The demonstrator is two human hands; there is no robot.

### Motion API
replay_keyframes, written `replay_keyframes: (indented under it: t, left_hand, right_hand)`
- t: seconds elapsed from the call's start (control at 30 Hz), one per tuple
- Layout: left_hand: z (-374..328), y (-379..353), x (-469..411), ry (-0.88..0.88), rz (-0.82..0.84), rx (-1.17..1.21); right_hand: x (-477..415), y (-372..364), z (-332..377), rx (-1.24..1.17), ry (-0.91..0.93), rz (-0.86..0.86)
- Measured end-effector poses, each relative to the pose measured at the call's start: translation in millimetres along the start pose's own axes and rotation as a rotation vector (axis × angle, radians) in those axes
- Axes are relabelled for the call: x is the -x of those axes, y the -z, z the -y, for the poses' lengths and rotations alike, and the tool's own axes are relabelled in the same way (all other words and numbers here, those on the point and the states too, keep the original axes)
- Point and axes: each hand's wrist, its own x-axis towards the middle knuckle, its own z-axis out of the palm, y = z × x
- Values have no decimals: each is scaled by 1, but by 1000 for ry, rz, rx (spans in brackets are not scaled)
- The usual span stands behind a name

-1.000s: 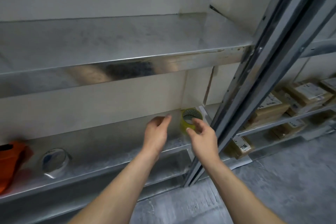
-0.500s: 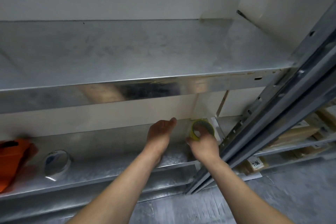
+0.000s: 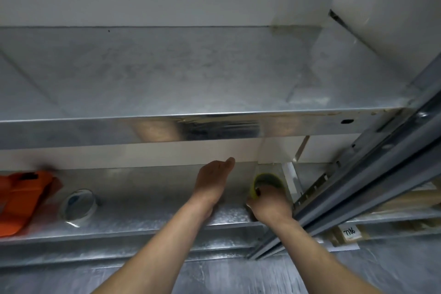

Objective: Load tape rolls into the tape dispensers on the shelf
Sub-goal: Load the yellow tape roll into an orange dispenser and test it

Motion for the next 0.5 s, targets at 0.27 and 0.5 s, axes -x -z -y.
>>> replay_keyframes:
  t: [0.27, 0.5]
  left_hand:
    - [-4, -13, -1, 14, 41, -15]
    - [-20, -23, 1, -64, 80, -18]
  right_hand:
    - [16, 42, 24, -1266, -144, 6]
    - [32, 63, 38, -1315, 55, -34]
